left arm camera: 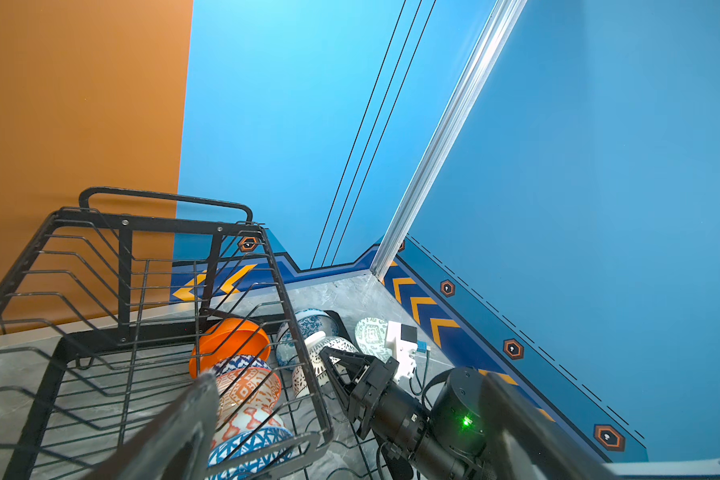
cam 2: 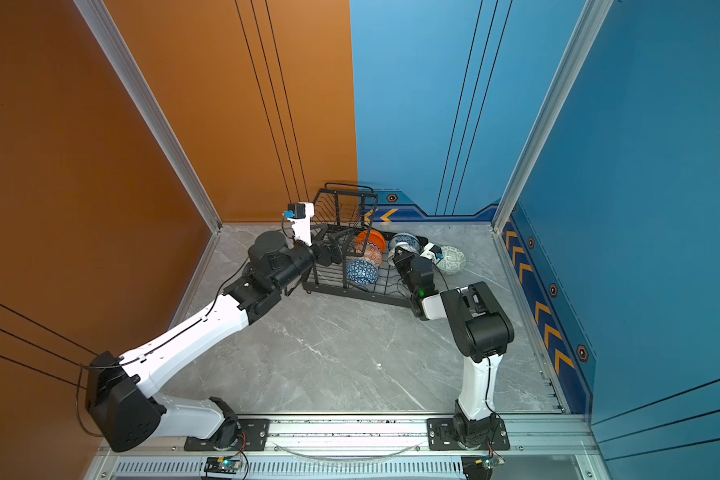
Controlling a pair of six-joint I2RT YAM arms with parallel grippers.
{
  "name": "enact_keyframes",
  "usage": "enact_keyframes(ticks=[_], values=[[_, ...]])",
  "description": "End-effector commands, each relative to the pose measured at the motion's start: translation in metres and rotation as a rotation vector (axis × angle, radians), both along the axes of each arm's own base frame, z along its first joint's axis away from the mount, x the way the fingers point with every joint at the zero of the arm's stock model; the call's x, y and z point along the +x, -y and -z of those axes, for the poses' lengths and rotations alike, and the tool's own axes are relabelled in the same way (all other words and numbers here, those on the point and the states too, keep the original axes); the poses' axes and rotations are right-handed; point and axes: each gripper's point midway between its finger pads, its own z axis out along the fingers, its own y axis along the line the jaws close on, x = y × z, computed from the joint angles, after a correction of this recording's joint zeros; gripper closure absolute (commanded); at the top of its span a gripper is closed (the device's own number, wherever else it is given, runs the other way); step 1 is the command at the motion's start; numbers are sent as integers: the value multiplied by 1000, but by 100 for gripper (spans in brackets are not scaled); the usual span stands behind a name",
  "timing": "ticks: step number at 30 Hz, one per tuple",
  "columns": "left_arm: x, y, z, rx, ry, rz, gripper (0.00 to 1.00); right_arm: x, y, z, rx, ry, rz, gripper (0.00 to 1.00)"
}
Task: Load the bowls into the dish rack
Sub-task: 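Lower the maroon-patterned bowl into a slot beside the blue floral bowl, open right gripper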
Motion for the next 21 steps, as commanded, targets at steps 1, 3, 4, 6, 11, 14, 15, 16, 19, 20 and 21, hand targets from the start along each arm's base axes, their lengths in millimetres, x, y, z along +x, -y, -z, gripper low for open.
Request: enact_keyframes(ticks=[1,3,4,6,11,14,15,16,19,20,21], values=[[-9,3,-7,6,21,29,2,3,1,-18,-6,85,29,100],[-9,3,-7,8,22,27,2,3,1,-15,-6,83,34,100],[-9,3,-7,8,21,27,2,2,1,-14,-8,85,36,100],[-9,3,-5,9,16,29,2,2,2,-12,-11,81,41,100],[-9,4,-4,11,14,31,2,2,1,-8,-13,80,45,100],[-9,3,-5,12,18,30,2,3,0,-5,-13,75,46,100],[-9,3,-5,12,19,29,2,2,0,-5,-12,73,47,100],[-9,2,-5,11,19,27,2,2,0,-3,-14,67,49,100],[-9,2,-4,12,18,28,2,-1,0,0,-20,49,56,100],[-9,3,-4,10,16,29,2,-2,0,1,-24,41,61,100],[-9,2,-4,10,16,28,2,-3,0,4,-27,29,63,100]])
